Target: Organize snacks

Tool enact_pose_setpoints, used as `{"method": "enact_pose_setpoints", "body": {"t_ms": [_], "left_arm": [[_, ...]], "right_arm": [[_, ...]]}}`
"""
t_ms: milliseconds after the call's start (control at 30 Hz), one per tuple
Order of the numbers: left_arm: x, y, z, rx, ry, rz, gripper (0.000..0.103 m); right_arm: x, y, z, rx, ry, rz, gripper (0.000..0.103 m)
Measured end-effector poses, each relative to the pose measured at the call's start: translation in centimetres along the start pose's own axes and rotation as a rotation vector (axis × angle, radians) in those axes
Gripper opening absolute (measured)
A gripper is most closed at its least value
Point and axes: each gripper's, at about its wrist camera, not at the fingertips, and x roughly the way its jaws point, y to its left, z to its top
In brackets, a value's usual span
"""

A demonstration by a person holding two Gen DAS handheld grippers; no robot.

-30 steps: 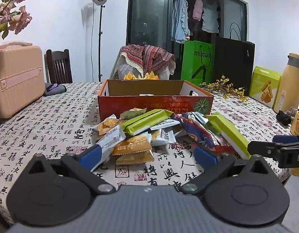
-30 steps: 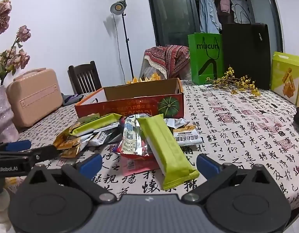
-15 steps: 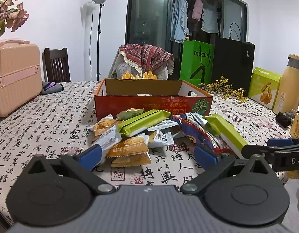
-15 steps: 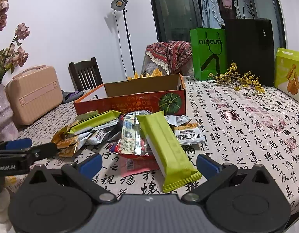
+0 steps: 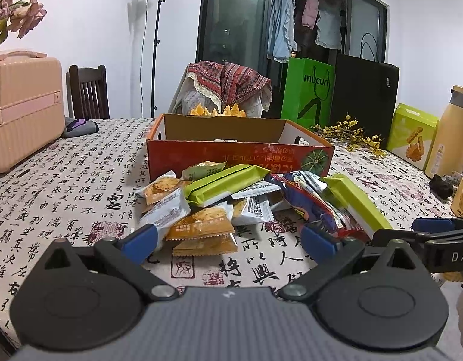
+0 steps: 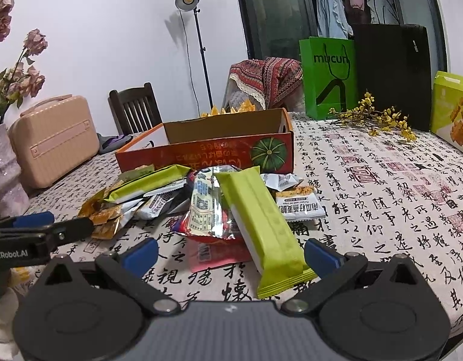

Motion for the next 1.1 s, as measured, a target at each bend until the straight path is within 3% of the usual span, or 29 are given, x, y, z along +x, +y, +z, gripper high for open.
{"method": "enact_pose_setpoints", "body": {"t_ms": [1100], "left_arm": [[0.29, 0.17, -0.04, -0.012, 0.003, -0.005, 0.103]], "right_arm": [[0.34, 0.00, 0.10, -0.002, 0.007, -0.003, 0.103]]}}
